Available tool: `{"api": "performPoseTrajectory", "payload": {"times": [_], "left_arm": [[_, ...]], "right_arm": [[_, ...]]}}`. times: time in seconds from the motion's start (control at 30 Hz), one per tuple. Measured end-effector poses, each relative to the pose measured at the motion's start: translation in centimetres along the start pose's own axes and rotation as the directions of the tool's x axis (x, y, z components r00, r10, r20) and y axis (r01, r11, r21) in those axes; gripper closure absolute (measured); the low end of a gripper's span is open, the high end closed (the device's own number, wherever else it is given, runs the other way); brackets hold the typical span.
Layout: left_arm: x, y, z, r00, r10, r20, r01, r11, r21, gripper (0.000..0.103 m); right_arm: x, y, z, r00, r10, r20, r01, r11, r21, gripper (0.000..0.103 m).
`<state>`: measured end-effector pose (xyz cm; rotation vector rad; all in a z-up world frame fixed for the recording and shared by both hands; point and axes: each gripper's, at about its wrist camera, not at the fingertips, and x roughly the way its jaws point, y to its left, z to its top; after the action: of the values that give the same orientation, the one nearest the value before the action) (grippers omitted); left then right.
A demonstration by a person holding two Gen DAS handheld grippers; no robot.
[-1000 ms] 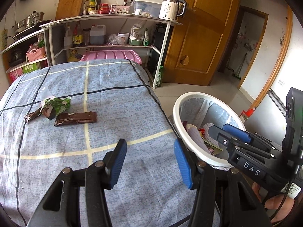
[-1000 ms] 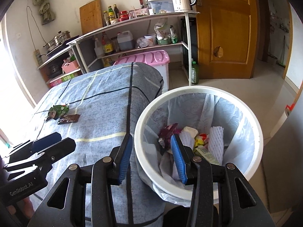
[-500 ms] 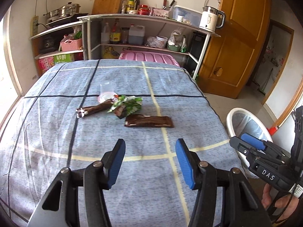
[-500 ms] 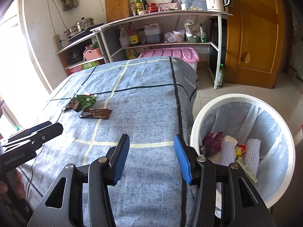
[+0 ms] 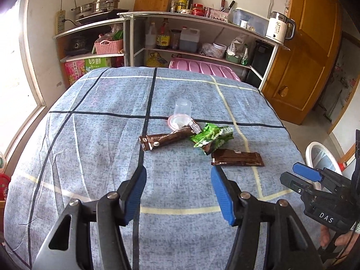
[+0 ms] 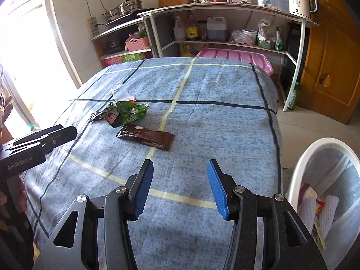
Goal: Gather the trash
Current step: 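Move both tools back to the table toward the brown snack-bar wrappers, then grasp a brown snack-bar wrapper with the left tool while the right tool grasps the other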
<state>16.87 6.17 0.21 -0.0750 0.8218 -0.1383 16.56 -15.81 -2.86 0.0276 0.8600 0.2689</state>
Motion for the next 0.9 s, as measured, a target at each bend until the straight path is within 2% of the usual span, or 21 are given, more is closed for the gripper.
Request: {"api": "performPoseTrajectory", "payload": {"times": [0.13, 0.27, 0.4, 0.8, 0.9], "left_arm": [[0.9, 0.8, 0.8, 1.0, 0.005, -0.007, -0.005, 1.0, 0.011, 0.04], [2.0, 1.6, 1.4, 1.0, 0.007, -0.016, -0.007, 1.0, 0.01, 0.04], [3.1, 2.2, 1.9, 0.999, 0.007, -0.04, -0.007, 1.0, 0.016, 0.038], [5.5, 1.9, 3.7, 0.997, 0.004, -0.073, 0.004, 0.994, 0.108, 0.037], [6.3, 1.7, 4.0, 0.996, -0.011, -0.089, 0.022, 0.992, 0.123, 0.037]], "right_arm": [[1.2, 1.0, 1.0, 1.0, 0.02, -0.001, -0.02, 0.999, -0.028, 0.048], [1.7, 1.5, 2.0, 0.996, 0.091, 0.016, -0.091, 0.996, -0.005, 0.046], [3.0, 2.0, 2.7, 0.999, 0.049, 0.005, -0.048, 0.998, -0.051, 0.045], [6.3, 2.8, 3.8, 0.992, 0.112, -0.064, -0.121, 0.981, -0.151, 0.045], [6.7, 3.1, 3.5, 0.991, 0.098, -0.087, -0.112, 0.976, -0.184, 0.044]]}}
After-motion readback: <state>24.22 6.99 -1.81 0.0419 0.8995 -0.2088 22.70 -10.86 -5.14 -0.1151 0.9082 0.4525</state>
